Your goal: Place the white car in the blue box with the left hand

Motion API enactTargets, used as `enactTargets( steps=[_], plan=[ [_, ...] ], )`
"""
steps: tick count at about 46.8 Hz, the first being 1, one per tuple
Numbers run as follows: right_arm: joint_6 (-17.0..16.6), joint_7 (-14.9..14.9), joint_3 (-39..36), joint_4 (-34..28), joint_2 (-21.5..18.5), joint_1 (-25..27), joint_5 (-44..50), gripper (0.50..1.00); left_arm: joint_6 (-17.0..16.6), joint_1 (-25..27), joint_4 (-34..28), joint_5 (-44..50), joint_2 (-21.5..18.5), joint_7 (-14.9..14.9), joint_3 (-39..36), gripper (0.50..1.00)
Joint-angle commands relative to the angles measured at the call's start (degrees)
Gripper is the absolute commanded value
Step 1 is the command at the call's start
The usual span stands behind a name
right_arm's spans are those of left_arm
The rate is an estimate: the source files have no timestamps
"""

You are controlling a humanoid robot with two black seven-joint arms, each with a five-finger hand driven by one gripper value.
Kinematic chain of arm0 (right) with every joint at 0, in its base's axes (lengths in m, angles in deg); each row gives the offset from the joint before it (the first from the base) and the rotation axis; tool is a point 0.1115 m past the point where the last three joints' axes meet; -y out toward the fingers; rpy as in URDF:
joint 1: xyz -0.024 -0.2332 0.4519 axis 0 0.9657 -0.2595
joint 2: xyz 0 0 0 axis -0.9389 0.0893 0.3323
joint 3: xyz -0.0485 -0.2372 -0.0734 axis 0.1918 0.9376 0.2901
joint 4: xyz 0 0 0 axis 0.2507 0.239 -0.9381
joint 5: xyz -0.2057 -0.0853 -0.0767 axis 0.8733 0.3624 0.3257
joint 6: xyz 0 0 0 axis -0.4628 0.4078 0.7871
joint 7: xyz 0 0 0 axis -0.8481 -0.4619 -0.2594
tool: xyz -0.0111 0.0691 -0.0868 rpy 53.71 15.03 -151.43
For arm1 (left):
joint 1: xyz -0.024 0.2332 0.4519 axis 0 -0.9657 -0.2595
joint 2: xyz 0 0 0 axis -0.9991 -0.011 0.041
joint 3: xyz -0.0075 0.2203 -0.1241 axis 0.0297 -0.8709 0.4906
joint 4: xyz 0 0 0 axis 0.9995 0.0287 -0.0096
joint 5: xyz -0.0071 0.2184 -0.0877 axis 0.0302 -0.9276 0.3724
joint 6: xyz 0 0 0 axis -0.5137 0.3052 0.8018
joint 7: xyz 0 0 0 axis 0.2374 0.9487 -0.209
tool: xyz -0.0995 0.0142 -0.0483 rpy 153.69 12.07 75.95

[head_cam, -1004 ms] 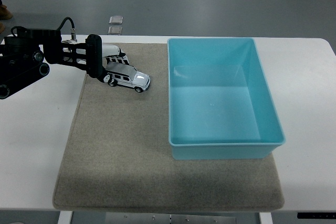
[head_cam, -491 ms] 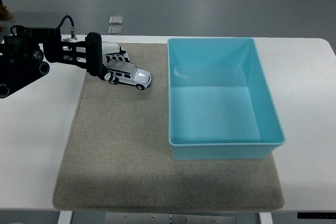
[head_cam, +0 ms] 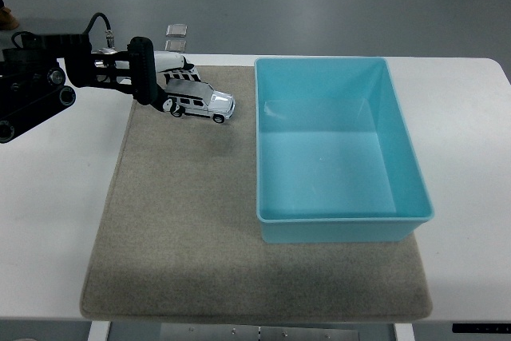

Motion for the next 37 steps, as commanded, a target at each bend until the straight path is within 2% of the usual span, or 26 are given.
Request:
enactTargets(
  steps=[1,18,34,37],
  plan=[
    [0.0,0.0,0.0,0.0,0.0,0.01,-0.03,0.936,0.05,0.08,0.09,0.32,-0.14,0.0,0.44,0.619],
    [0.0,0.0,0.0,0.0,0.0,0.01,0.05,0.936,0.75,3.42,-0.17,1.02,-0.32,-0.08,2.99,0.621],
    [0.0,0.0,0.0,0.0,0.0,0.01,0.05,0.936,0.84,6.76,-0.87,2.69,0.38,-0.08,3.34,0.649],
    [0.0,0.0,0.0,0.0,0.0,0.01,0.05,0.936,0.92,6.93,-0.96,2.69,1.61,-0.08,3.43,0.656]
  ],
)
